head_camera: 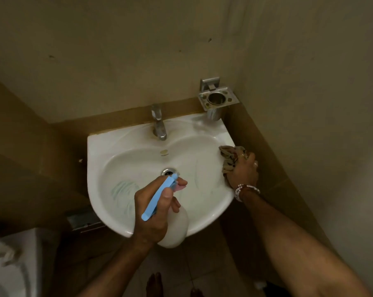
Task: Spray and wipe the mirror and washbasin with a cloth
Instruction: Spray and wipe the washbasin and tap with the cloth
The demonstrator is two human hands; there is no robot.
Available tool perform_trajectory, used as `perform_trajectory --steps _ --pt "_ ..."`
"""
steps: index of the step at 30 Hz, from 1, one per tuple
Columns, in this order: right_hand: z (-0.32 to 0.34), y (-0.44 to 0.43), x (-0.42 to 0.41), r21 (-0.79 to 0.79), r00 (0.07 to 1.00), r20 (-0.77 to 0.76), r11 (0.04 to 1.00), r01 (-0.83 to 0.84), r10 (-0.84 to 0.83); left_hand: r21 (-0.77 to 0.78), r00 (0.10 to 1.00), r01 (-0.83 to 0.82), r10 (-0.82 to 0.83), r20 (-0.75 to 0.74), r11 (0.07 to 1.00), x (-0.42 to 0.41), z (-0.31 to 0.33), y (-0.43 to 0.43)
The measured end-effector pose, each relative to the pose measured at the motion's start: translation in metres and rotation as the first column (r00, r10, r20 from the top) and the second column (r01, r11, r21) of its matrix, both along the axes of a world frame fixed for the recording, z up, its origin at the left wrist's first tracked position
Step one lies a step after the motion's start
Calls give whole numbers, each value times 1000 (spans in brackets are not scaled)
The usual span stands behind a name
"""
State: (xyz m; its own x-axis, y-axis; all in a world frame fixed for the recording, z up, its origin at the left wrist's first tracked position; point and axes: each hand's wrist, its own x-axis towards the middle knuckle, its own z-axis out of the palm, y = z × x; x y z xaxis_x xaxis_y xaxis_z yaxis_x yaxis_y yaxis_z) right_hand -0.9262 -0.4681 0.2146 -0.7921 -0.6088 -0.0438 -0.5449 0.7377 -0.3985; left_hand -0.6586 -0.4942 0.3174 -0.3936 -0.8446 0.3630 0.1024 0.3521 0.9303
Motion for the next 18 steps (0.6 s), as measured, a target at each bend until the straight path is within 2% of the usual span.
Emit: perform_trajectory --steps 6,9,14,18 --pt "6 -52 -37 223 935 -203 943 -247 292 -9 997 43 -43 64 999 -23 -4 -29" --pt "8 -63 -40 276 897 -256 917 -289 360 -25 995 49 -46 93 998 -31 -7 -42" --pt "3 -42 -36 145 951 -154 958 -246 268 2 995 58 -58 75 998 -36 -15 -60" --pt "-3 -17 -28 -17 984 -90 988 -155 153 64 996 72 -75 48 995 -35 -21 -68"
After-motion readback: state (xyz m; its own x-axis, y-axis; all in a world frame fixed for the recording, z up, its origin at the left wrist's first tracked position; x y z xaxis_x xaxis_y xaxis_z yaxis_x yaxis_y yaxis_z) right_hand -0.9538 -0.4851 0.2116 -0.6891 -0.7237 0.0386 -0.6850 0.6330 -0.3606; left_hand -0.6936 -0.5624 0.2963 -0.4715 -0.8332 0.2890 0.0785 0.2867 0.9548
